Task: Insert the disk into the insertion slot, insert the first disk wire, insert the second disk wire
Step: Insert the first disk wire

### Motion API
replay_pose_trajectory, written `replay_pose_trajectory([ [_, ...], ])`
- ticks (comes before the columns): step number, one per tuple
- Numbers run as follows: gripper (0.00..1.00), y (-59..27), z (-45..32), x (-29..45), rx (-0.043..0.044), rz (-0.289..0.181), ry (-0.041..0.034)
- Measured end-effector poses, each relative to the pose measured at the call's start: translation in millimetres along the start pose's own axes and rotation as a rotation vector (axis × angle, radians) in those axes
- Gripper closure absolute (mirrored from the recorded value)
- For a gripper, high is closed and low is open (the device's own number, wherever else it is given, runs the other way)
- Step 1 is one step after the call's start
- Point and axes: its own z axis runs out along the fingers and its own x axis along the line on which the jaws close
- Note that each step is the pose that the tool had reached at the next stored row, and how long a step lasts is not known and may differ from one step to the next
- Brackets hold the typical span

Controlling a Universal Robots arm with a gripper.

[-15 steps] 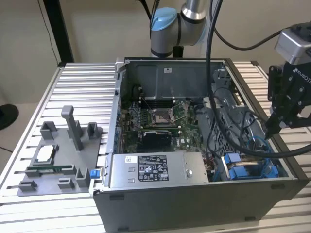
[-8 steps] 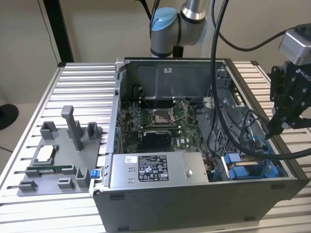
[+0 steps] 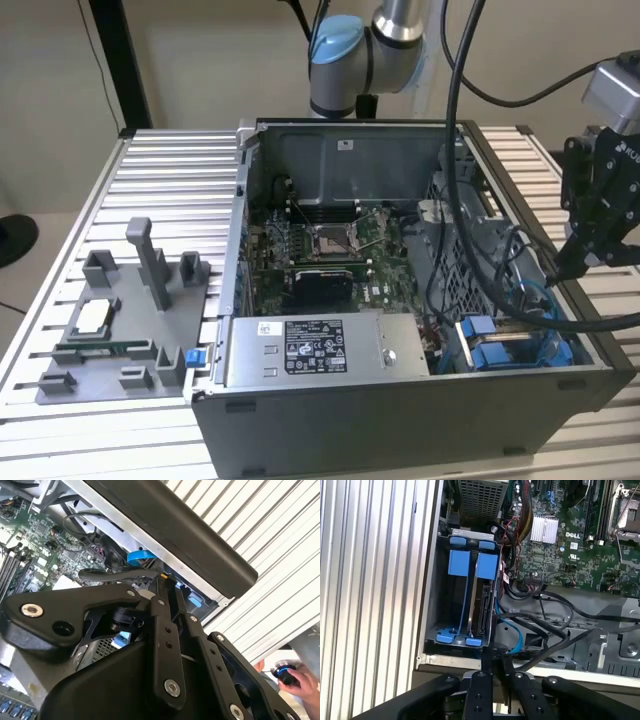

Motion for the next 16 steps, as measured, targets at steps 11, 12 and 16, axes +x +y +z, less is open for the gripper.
replay_pose_trajectory([
  [11,1.0,-2.3,0.4,0.7,-0.0115,0.001,-0.0012],
  [12,1.0,-2.3,0.4,0.7,-0.0116,0.0,-0.0012],
  [16,1.0,-2.3,0.4,0.7,-0.0118,0.001,-0.0012],
])
